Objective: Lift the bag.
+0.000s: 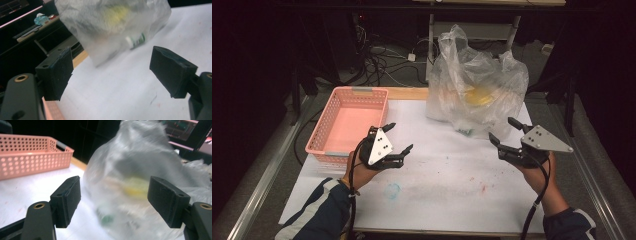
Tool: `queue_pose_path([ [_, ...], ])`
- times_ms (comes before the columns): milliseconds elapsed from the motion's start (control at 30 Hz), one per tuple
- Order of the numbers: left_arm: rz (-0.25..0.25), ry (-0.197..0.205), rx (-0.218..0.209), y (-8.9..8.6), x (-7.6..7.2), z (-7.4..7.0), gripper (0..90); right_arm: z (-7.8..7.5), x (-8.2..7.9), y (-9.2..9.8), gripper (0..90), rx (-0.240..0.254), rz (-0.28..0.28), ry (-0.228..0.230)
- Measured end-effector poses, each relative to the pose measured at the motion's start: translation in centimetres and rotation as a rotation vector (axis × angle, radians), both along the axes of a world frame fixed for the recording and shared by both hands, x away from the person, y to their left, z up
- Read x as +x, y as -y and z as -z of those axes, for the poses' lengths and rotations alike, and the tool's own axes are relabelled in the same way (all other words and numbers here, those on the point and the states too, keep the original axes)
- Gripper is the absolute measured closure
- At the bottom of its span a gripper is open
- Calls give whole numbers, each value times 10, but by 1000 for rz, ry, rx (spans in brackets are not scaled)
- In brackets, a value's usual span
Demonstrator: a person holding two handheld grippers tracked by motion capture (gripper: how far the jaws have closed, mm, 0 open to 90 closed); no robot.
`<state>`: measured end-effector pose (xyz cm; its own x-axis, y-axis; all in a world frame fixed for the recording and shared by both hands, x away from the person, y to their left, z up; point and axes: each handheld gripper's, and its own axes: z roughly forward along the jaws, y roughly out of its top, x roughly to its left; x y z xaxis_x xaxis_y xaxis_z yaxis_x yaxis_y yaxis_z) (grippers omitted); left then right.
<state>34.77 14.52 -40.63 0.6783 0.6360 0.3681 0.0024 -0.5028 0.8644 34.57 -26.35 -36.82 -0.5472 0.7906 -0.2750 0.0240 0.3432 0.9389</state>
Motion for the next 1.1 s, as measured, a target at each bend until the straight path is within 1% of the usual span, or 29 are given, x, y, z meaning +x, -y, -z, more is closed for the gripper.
queue_pose_path([
  [33, 2, -13, 6, -2, -2, 3, 185, 5, -2, 0, 263, -2, -6, -13],
  [100, -8, -12, 23, -7, -7, 10, 185, 13, -5, 1, 255, -13, 1, -28],
  [133, -5, -23, 32, -9, -8, 13, 185, 18, -6, 3, 256, -1, 2, -34],
  [167, -14, -32, 36, -12, -9, 16, 185, 22, -7, 4, 256, 7, -3, -45],
  [233, -29, -49, 40, -18, -10, 21, 185, 31, -8, 6, 249, -2, 13, -60],
  [267, -41, -55, 39, -21, -10, 24, 185, 35, -8, 6, 250, 0, 11, -72],
  [333, -65, -68, 31, -28, -10, 28, 185, 43, -9, 6, 247, -18, 12, -87],
  [400, -99, -87, -3, -36, -10, 32, 185, 50, -10, 7, 248, -29, 4, -93],
  [433, -114, -93, -16, -41, -11, 33, 185, 52, -11, 7, 245, -23, 3, -102],
  [500, -140, -92, -25, -48, -12, 34, 185, 57, -14, 6, 245, -32, -13, -112],
  [567, -155, -97, -49, -56, -14, 33, 185, 61, -16, 4, 237, -39, -20, -123],
  [600, -162, -94, -54, -59, -16, 33, 185, 62, -17, 4, 237, -35, -30, -127],
  [633, -165, -82, -54, -63, -17, 33, 185, 64, -19, 3, 235, -39, -35, -128],
  [667, -169, -83, -56, -66, -18, 34, 185, 66, -20, 2, 233, -41, -38, -130],
  [733, -177, -88, -47, -71, -20, 36, 186, 70, -24, 1, 232, -36, -56, -133],
  [767, -183, -92, -49, -73, -22, 37, 186, 72, -25, 1, 227, -44, -59, -132],
  [833, -192, -103, -46, -77, -24, 40, 185, 76, -28, 0, 223, -39, -74, -143],
  [867, -195, -108, -43, -79, -25, 42, 186, 77, -30, 0, 221, -37, -74, -145],
  [933, -198, -120, -29, -83, -28, 45, 186, 81, -32, 1, 213, -51, -73, -144],
  [1000, -200, -129, -25, -85, -30, 47, 185, 82, -33, 2, 213, -50, -77, -154],
  [1033, -200, -127, -26, -86, -31, 47, 185, 83, -33, 2, 207, -58, -71, -153],
  [1100, -204, -121, -29, -87, -32, 46, 185, 82, -33, 2, 209, -51, -70, -152],
])
